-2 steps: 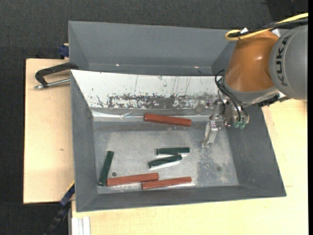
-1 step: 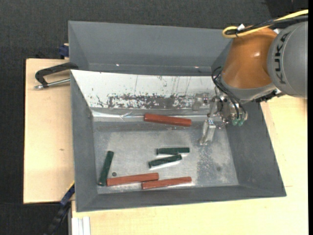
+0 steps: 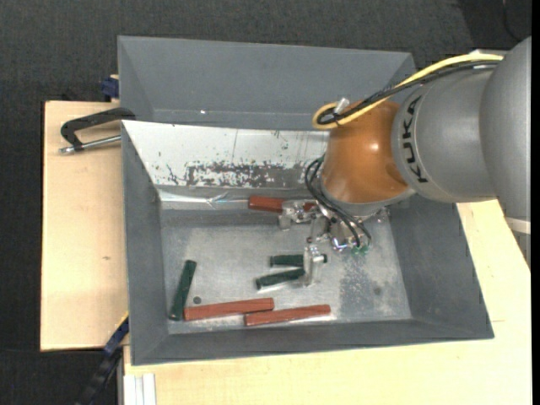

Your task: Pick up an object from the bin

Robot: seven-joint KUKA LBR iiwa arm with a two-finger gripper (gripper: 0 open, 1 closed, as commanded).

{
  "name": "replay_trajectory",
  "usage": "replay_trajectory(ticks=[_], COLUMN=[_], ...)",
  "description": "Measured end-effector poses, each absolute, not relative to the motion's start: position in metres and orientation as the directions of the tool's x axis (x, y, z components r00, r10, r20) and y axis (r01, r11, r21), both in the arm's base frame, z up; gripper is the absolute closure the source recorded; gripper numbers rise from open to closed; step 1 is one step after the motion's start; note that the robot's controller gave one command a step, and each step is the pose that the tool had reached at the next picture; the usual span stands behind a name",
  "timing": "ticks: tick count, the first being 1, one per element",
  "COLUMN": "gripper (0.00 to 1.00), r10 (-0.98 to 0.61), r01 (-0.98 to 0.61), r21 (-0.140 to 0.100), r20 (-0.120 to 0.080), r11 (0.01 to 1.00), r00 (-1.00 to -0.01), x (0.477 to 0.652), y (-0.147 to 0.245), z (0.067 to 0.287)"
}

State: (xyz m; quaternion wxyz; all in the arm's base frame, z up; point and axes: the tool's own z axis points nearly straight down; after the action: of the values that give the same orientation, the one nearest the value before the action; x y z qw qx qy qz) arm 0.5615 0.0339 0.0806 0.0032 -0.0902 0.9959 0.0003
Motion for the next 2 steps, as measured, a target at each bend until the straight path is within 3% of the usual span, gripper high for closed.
replay_trajectory(ticks=[1,2], gripper=[1.00,1.00], r10=[-0.185,-0.185], r01=[-0.185,-0.185], r21=[0.003,0.001], r20=[-0.013,-0.012], r11=[0.983,0.983], r00=[-0.983,-0.983], x=[0.5687,0.5687], y=[0.0523,0.0515], z=[0.0739,0.0736])
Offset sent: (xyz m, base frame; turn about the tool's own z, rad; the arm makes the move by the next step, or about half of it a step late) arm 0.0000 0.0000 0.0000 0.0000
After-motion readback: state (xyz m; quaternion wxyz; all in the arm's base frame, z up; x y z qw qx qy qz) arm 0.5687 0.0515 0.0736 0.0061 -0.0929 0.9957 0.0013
